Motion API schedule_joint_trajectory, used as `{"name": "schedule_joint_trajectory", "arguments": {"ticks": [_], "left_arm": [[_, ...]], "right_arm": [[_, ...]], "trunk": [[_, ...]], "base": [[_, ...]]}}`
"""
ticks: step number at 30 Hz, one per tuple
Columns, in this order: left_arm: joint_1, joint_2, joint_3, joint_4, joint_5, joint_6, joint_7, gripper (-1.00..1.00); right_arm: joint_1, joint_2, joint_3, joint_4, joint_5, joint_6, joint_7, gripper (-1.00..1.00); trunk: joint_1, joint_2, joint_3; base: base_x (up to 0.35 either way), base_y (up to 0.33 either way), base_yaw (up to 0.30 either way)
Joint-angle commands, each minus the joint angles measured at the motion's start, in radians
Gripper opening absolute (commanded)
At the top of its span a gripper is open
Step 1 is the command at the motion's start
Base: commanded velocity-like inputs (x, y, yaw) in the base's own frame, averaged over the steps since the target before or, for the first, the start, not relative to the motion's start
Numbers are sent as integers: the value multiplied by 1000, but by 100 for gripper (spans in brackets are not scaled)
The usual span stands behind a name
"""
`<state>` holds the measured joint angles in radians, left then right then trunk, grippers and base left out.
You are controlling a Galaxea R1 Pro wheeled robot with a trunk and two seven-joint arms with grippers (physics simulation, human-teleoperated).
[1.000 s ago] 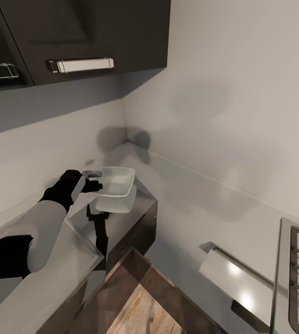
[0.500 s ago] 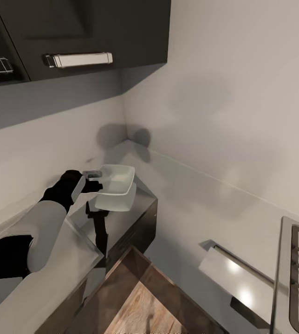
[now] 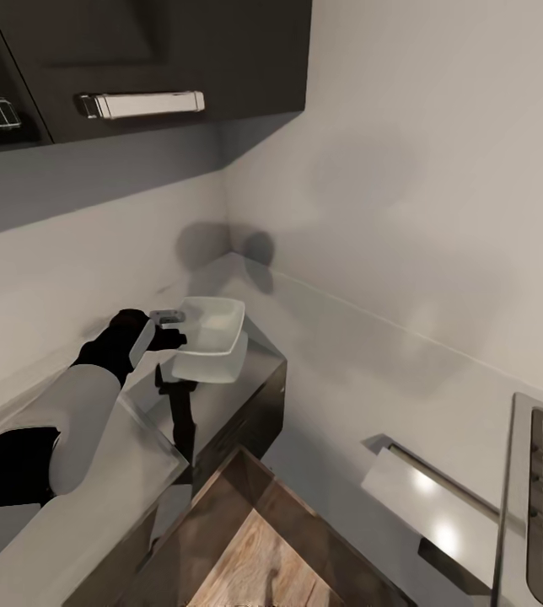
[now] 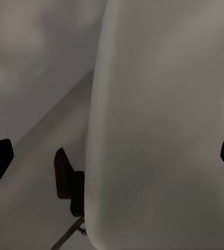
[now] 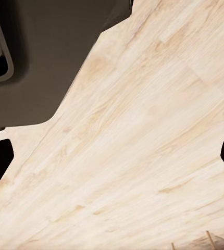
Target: In the kitchen, take the Vidalia onion out of the sink, dice it on the chopping board with the paring knife, put the diced onion into the bowl on the countertop, then place both the paring knife and the chopping board into the sink.
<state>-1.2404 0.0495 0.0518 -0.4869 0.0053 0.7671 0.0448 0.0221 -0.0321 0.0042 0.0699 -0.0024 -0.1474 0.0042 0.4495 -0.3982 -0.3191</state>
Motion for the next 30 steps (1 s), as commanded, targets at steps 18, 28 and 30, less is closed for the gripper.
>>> {"name": "schedule_joint_trajectory", "arguments": {"ticks": [18, 28, 30], "left_arm": [[-1, 0, 3, 4, 1, 6, -6, 100], [-1, 0, 3, 4, 2, 6, -6, -100], [-1, 0, 3, 4, 1, 6, -6, -100]], "right_arm": [[-1, 0, 0, 2, 0, -6, 0, 100], [-1, 0, 0, 2, 0, -6, 0, 100], [-1, 0, 0, 2, 0, -6, 0, 100]], "trunk": [[1, -2, -9], [1, -2, -11], [1, -2, -11]], "base": [[0, 0, 11], [0, 0, 0], [0, 0, 0]]}}
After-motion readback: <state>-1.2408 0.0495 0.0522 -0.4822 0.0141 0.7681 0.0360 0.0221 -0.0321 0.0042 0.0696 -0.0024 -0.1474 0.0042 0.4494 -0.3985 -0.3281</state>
